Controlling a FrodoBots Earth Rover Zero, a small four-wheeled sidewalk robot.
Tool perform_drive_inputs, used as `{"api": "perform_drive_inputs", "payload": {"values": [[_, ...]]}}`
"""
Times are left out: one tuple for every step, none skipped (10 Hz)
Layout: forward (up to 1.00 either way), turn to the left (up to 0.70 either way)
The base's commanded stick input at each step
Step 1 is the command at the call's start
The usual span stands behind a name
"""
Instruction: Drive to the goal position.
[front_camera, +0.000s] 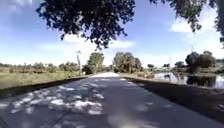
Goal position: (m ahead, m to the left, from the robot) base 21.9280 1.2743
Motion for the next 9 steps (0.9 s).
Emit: {"api": "perform_drive_inputs", "payload": {"values": [[0.85, 0.00], [0.85, 0.00], [0.85, 0.00], [0.85, 0.00], [0.85, 0.00], [0.85, 0.00], [0.85, 0.00], [0.85, 0.00], [0.85, 0.00]]}}
